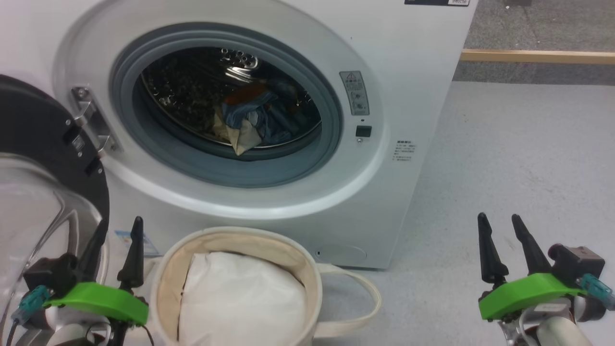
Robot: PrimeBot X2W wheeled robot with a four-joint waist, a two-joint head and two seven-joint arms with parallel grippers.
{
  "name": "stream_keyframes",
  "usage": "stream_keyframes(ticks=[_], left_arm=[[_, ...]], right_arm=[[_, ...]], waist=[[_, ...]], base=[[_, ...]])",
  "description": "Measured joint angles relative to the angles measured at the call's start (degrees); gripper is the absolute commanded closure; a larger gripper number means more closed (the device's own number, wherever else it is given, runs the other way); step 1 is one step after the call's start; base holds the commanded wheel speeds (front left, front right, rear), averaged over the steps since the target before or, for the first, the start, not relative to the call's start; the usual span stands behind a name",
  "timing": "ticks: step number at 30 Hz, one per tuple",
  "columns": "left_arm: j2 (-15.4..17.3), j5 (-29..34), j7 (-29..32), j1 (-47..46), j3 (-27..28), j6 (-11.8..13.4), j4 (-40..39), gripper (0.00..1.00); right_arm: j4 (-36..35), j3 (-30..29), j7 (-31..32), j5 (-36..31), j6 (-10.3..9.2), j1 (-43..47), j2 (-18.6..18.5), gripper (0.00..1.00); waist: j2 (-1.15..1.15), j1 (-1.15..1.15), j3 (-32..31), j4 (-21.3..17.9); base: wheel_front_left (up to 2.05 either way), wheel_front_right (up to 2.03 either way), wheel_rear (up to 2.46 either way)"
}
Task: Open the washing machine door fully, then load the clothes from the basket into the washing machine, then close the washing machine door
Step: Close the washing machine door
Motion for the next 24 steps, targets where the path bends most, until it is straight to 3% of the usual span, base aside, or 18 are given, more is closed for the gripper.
stream_keyframes(ticks=[13,24], left_arm=[[-0.04,-0.52,0.00,0.02,-1.16,0.00,-0.13,0.00],[-0.12,-0.60,0.00,0.13,-1.45,0.00,-0.15,0.00]], right_arm=[[0.09,0.10,0.00,0.08,0.00,0.01,-0.01,0.00],[0.19,0.26,0.00,0.08,0.00,0.02,0.02,0.00]], waist=[[0.00,-0.02,0.00,0.22],[0.00,-0.01,0.03,0.36]], base=[[-1.88,1.78,0.09],[-0.53,0.53,0.00]])
